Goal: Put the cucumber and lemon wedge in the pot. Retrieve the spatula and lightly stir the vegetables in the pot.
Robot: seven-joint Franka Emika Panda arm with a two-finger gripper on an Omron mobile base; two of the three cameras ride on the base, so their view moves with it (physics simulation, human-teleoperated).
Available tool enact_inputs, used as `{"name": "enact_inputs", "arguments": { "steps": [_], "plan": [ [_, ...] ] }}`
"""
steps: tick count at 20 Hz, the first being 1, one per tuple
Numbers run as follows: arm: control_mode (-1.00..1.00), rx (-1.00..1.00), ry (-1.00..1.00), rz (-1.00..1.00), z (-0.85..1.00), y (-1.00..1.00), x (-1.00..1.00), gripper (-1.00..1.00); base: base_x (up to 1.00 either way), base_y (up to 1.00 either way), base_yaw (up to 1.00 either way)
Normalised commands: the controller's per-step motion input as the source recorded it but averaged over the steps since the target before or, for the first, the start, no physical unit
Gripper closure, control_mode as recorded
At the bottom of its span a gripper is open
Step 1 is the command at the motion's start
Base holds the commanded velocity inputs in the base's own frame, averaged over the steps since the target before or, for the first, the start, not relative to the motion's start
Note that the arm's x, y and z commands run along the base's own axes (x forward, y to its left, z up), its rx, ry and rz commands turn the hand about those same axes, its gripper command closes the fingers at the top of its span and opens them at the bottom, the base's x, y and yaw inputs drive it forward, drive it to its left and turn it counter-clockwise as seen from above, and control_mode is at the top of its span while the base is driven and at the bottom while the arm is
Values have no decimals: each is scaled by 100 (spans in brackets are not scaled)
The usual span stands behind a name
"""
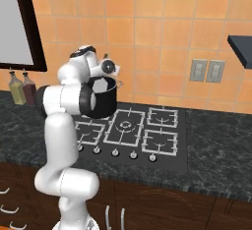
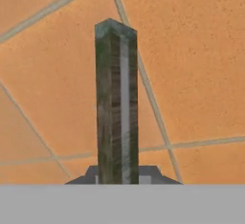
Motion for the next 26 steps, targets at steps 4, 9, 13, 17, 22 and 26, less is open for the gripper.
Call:
{"name": "enact_inputs", "arguments": {
  "steps": [4, 9, 13, 17, 22, 26],
  "plan": [
    [-100, -3, -35, 9, -38, 0, 15, 100, 0, 0, 0],
    [-100, -12, -44, 10, -48, 0, 24, 100, 0, 0, 0],
    [-100, -22, -52, 17, -55, 0, 11, 100, 0, 0, 0],
    [-100, -24, -45, 23, -73, 0, -15, 100, 0, 0, 0],
    [-100, -33, -43, 30, -80, 0, -36, 100, 0, 0, 0],
    [-100, -42, -42, 27, -34, -3, -31, 100, 0, 0, 0]
  ]
}}
